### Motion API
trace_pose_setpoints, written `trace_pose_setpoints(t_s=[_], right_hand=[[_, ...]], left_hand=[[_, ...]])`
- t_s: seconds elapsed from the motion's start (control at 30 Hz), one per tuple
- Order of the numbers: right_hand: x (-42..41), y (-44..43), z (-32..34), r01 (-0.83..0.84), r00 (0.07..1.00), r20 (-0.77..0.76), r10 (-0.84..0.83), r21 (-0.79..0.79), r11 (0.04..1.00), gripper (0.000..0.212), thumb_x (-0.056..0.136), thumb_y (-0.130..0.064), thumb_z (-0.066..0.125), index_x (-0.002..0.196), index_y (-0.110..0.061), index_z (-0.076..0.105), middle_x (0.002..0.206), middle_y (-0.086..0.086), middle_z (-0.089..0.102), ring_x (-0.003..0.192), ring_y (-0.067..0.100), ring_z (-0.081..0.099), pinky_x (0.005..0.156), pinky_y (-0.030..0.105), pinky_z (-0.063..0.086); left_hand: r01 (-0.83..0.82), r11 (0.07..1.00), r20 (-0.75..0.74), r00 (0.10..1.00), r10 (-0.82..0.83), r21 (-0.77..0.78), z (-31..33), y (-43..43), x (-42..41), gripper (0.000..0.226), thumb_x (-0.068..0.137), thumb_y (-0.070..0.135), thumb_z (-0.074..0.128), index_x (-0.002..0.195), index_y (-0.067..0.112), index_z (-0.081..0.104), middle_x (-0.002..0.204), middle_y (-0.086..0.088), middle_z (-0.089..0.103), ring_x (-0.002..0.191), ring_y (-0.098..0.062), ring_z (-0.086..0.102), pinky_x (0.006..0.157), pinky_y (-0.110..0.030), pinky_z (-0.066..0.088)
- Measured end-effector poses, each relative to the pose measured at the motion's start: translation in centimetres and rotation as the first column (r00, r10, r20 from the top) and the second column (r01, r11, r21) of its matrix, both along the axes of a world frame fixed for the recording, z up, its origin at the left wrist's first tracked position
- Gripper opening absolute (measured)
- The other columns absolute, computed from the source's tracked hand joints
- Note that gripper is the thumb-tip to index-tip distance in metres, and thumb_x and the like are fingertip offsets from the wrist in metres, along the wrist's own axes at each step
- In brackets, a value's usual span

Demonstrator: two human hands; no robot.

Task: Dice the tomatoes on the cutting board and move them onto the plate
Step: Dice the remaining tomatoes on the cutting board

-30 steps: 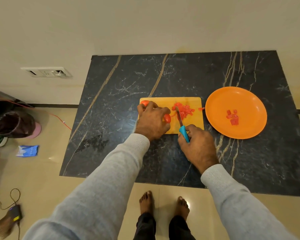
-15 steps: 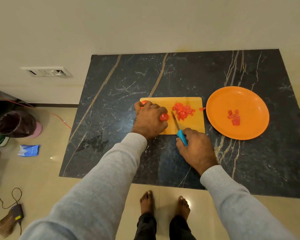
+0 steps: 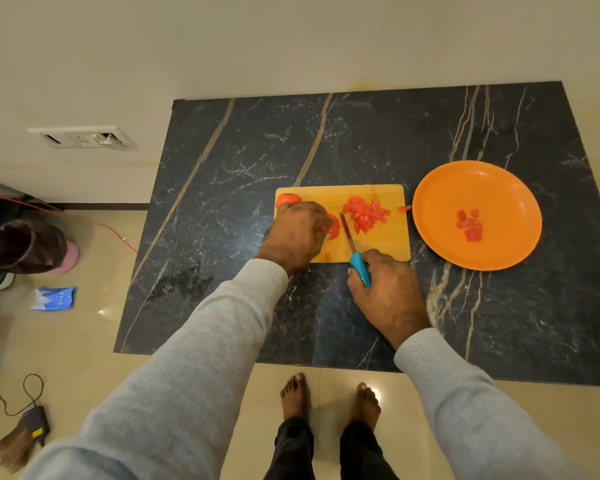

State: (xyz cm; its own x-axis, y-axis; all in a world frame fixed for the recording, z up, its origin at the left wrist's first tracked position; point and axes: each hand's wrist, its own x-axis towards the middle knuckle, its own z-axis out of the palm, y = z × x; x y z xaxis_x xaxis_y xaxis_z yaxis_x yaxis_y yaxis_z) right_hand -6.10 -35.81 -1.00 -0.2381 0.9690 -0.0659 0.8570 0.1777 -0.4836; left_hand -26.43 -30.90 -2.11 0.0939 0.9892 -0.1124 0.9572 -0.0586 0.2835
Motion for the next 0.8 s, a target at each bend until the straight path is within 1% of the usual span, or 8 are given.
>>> trace_pose_setpoints(t_s=[0.03,0.1,0.23,0.37,0.47,0.53,0.63,0.8], right_hand=[[-0.3,-0.1,0.1,-0.001,1.000,-0.005,0.001,0.001,1.000,0.039,0.095,-0.044,0.061,0.122,-0.015,0.064,0.103,0.004,0.070,0.086,0.022,0.065,0.074,0.035,0.058],[-0.9,-0.3,0.4,0.001,1.000,-0.005,-0.001,0.011,1.000,0.040,0.095,-0.043,0.061,0.124,-0.016,0.064,0.105,0.004,0.070,0.089,0.024,0.066,0.076,0.036,0.059],[-1.9,-0.5,0.7,-0.011,1.000,0.015,0.010,0.034,0.999,0.033,0.095,-0.040,0.062,0.116,-0.015,0.066,0.096,0.006,0.070,0.080,0.025,0.066,0.070,0.039,0.060],[-2.7,-0.5,0.8,-0.001,0.999,0.047,-0.001,0.034,0.999,0.030,0.096,-0.039,0.060,0.111,-0.014,0.066,0.091,0.007,0.069,0.076,0.025,0.064,0.065,0.035,0.057],[-3.2,-0.6,0.6,-0.006,0.995,0.101,0.002,0.037,0.999,0.029,0.096,-0.039,0.057,0.110,-0.014,0.065,0.088,0.007,0.067,0.074,0.026,0.064,0.063,0.035,0.056],[-3.5,-0.5,0.5,-0.021,0.991,0.136,0.017,0.033,0.999,0.031,0.097,-0.038,0.056,0.111,-0.012,0.064,0.088,0.007,0.067,0.074,0.027,0.064,0.062,0.035,0.054],[-4.2,0.3,0.4,-0.029,0.983,0.180,0.025,0.020,0.999,0.034,0.098,-0.036,0.053,0.119,-0.010,0.063,0.092,0.009,0.066,0.079,0.029,0.065,0.063,0.035,0.050],[-5.4,1.8,0.6,-0.007,0.979,0.201,0.004,0.013,1.000,0.034,0.100,-0.034,0.051,0.121,-0.010,0.062,0.095,0.010,0.066,0.082,0.031,0.066,0.065,0.037,0.053]], left_hand=[[0.005,1.000,0.004,1.000,-0.005,0.014,-0.1,0.0,-0.1,0.029,0.101,0.029,0.066,0.128,0.025,0.076,0.133,0.003,0.069,0.126,-0.018,0.061,0.115,-0.044,0.042],[0.015,1.000,0.011,1.000,-0.016,0.021,-0.1,0.3,-0.2,0.029,0.101,0.030,0.067,0.128,0.023,0.076,0.132,0.002,0.070,0.123,-0.019,0.063,0.111,-0.042,0.047],[0.039,0.999,0.013,0.999,-0.039,0.000,-0.1,0.7,-0.4,0.032,0.103,0.034,0.065,0.132,0.022,0.073,0.132,0.001,0.070,0.124,-0.019,0.062,0.114,-0.043,0.044],[0.074,0.997,0.001,0.997,-0.074,0.026,-0.2,0.7,-0.6,0.034,0.104,0.035,0.062,0.132,0.020,0.073,0.135,0.001,0.069,0.127,-0.019,0.061,0.113,-0.042,0.043],[0.099,0.994,-0.022,0.995,-0.099,0.036,-0.2,0.9,-0.4,0.034,0.105,0.035,0.059,0.133,0.020,0.073,0.136,0.001,0.069,0.128,-0.019,0.061,0.114,-0.040,0.042],[0.127,0.991,-0.050,0.991,-0.125,0.044,-0.1,1.1,-0.4,0.033,0.105,0.034,0.059,0.132,0.020,0.073,0.134,0.001,0.070,0.126,-0.020,0.062,0.112,-0.039,0.042],[0.165,0.985,-0.076,0.984,-0.161,0.048,0.0,1.4,-0.5,0.032,0.105,0.032,0.058,0.131,0.021,0.074,0.133,0.001,0.070,0.125,-0.020,0.062,0.108,-0.038,0.041],[0.178,0.983,-0.099,0.980,-0.173,0.051,0.0,1.5,-0.5,0.029,0.104,0.028,0.060,0.129,0.024,0.074,0.130,0.003,0.071,0.120,-0.020,0.065,0.105,-0.037,0.045]])
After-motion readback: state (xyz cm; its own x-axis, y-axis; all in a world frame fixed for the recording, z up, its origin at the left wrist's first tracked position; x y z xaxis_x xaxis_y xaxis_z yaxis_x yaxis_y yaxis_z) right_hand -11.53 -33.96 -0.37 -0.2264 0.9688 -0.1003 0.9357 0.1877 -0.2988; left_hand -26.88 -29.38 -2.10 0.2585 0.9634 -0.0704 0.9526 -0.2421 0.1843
